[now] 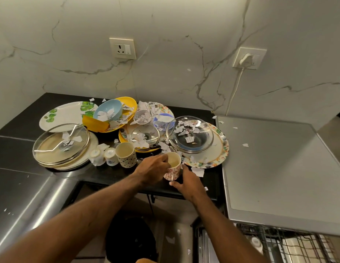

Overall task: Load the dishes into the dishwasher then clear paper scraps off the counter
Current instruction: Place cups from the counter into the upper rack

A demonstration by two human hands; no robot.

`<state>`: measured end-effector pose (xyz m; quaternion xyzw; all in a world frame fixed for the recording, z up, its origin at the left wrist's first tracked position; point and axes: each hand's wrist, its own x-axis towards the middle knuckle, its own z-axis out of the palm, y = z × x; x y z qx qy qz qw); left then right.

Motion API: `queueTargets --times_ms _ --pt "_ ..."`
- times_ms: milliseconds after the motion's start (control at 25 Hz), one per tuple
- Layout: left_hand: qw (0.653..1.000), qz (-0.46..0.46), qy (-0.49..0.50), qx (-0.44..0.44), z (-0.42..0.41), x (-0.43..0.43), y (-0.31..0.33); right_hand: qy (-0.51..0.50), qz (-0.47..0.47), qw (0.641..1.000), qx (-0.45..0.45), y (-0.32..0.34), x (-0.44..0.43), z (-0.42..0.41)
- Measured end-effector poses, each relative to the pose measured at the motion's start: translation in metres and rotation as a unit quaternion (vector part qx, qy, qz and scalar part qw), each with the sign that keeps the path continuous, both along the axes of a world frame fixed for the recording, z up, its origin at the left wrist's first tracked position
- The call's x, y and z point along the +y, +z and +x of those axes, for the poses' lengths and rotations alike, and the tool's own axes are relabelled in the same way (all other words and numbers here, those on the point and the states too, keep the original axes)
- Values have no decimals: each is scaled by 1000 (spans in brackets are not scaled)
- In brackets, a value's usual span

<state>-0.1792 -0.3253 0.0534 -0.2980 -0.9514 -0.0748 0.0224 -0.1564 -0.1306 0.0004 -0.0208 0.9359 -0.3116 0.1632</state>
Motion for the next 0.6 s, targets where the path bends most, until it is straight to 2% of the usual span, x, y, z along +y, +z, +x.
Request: queueTargets --times_ms 80,160,240,320,480,520,600 --pt "998 44 -40 -8 2 9 2 -50 -149 987 24 -7 13 8" --pt "994 66 -81 20 3 21 2 -83 -213 972 55 -7 27 16" --pt "991 83 -103 29 1 35 3 -111 -242 958 105 -5 41 23" --pt "988 101 -114 -4 -3 52 5 -126 -265 946 139 -3 57 30" --pt "958 171 -73 -217 -3 100 14 -152 -265 937 172 4 90 51" --pt "956 163 -73 -233 -2 114 15 -162 -261 935 175 4 100 56" --pt "962 136 -112 -208 0 142 13 -183 -254 932 183 5 122 68"
